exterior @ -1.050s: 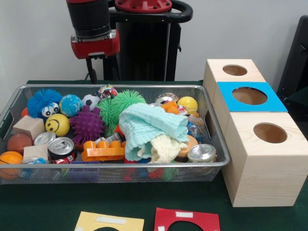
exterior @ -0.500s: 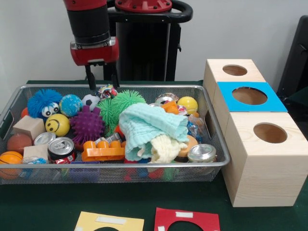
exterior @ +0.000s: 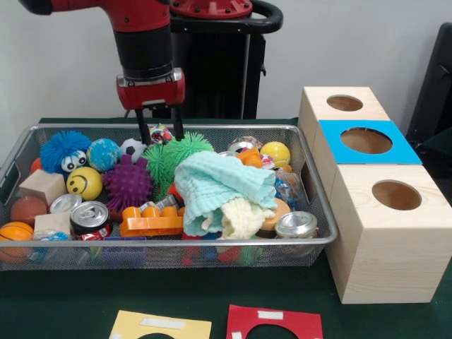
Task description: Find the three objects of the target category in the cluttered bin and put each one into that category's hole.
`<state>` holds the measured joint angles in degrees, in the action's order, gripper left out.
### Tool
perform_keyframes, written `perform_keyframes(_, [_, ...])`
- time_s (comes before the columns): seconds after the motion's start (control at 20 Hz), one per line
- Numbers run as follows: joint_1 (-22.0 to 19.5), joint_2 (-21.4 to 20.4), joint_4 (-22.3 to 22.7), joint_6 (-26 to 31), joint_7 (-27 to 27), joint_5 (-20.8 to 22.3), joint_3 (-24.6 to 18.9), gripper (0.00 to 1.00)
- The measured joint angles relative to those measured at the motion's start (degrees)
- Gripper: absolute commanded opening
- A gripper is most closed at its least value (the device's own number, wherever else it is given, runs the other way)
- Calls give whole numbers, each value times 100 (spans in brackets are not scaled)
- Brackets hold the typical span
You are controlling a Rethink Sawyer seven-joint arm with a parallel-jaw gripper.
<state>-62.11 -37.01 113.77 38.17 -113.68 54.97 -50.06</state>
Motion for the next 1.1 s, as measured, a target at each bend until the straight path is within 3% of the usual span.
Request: perform_keyframes(1.1, [-52, 131, -12, -199, 0, 355, 192, 100])
